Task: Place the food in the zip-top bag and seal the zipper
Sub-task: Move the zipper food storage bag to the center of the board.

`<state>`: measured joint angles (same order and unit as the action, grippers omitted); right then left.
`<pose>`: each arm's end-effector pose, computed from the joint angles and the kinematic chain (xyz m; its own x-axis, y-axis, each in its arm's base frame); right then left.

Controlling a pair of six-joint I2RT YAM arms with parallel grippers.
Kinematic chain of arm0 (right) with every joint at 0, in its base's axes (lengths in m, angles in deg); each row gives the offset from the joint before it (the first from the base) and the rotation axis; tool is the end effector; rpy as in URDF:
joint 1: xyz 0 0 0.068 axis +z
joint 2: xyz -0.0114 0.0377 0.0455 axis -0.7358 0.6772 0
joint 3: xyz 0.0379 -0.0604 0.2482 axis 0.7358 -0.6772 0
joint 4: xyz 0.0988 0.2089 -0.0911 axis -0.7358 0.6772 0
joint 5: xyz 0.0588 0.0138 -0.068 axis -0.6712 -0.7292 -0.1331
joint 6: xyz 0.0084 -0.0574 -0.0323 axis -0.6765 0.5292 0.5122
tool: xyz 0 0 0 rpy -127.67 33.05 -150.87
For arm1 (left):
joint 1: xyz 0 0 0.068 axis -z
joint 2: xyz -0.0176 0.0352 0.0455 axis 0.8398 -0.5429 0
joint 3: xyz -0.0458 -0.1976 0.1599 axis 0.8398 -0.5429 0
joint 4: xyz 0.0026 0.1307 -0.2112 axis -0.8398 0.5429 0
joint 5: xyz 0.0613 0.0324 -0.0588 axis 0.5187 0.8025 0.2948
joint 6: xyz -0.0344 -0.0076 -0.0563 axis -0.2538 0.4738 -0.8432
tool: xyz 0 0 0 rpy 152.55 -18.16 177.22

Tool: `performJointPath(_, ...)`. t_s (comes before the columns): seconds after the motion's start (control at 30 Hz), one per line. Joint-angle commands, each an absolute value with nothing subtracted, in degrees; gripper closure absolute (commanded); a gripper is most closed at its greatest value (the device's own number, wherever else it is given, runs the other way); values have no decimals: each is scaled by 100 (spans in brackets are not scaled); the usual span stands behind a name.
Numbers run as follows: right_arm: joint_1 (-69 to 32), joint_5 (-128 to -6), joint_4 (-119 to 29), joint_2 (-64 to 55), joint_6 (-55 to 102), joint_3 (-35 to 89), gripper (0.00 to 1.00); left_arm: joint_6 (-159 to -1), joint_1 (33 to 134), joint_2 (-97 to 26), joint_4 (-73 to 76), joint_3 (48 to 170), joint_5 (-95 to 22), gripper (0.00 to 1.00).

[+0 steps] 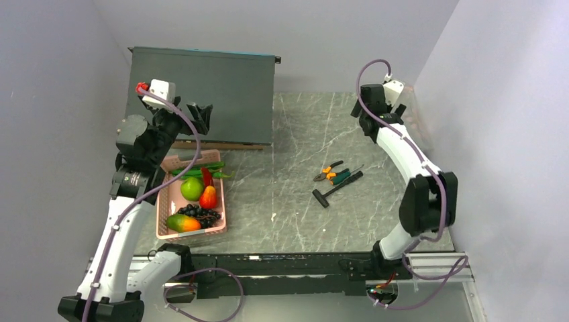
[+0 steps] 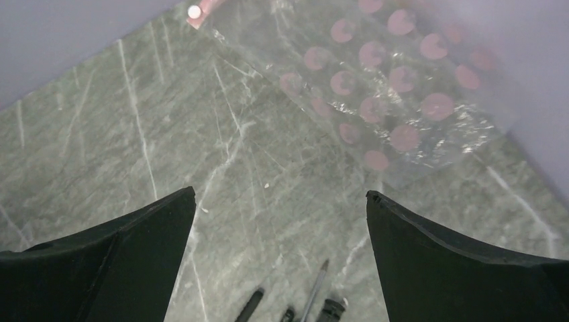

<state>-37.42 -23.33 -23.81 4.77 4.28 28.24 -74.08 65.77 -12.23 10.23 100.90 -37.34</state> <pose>0.3561 0.0314 0.2995 -0.3627 0.3014 -0.8818 0.5444 0.8365 0.0620 0.2028 -0.0395 0.4286 0.0669 -0.1040 -0.9923 0.3148 0.9460 -0.0779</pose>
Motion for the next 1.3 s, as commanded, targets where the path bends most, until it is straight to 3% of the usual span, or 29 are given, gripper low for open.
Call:
performJointPath(0.0, -3969, -2755, -3084, 1011, -196, 3186, 0, -7189, 6543, -1044, 470, 9800, -4015, 0)
performJointPath(0.3, -4584, -3102, -3265, 2985, -590, 4581, 0, -7452, 6506, -729, 445, 9493, -4453, 0)
performJointPath(0.77, -5174, -3442, -3466, 5050, -316, 6661, 0, -7434, 6506, -933, 343, 9334, -4524, 0)
performJointPath(1.27, -5265, -5337, -4016, 5152, -919, 6067, 0, -7246, 6503, -948, 295, 9210, -4281, 1)
